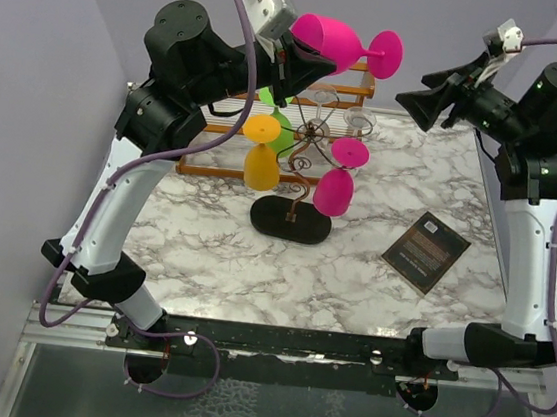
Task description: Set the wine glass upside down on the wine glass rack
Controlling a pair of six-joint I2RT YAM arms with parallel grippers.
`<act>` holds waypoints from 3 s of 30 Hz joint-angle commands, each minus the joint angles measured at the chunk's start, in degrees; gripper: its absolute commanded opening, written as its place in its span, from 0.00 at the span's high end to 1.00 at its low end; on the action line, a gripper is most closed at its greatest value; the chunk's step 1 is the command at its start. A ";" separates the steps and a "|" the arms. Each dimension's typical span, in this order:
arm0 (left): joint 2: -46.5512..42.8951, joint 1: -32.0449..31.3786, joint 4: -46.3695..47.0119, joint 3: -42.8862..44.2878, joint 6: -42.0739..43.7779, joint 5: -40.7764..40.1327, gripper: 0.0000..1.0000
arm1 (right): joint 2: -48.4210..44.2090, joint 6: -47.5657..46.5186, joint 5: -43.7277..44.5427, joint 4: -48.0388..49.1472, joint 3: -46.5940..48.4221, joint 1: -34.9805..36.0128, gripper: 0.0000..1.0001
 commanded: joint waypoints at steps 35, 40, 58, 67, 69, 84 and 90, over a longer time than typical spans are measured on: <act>2.06 0.31 4.75 -1.28 0.24 3.27 0.98 | 9.97 13.84 11.01 6.65 10.34 7.30 0.99; 0.84 0.31 3.14 -2.50 2.38 3.40 0.82 | 9.79 11.83 14.92 5.44 11.19 7.21 0.99; -8.93 8.29 -9.86 -1.87 13.84 -7.24 0.10 | 0.91 -27.60 7.52 -8.15 9.72 6.77 0.99; -10.21 14.16 -7.35 -4.12 14.20 -18.72 0.03 | 0.86 -49.64 -3.10 -27.72 13.54 9.99 0.99; -10.45 15.28 -6.60 -5.48 14.63 -20.05 0.03 | 0.75 -52.68 -0.93 -29.49 12.71 13.01 0.99; -9.66 24.96 -2.26 -10.44 13.01 -19.18 0.02 | 2.99 -59.26 22.87 -27.73 6.32 37.08 0.99; -9.45 25.62 -2.20 -9.90 12.58 -17.89 0.02 | 4.26 -60.68 32.38 -24.82 4.04 42.09 0.99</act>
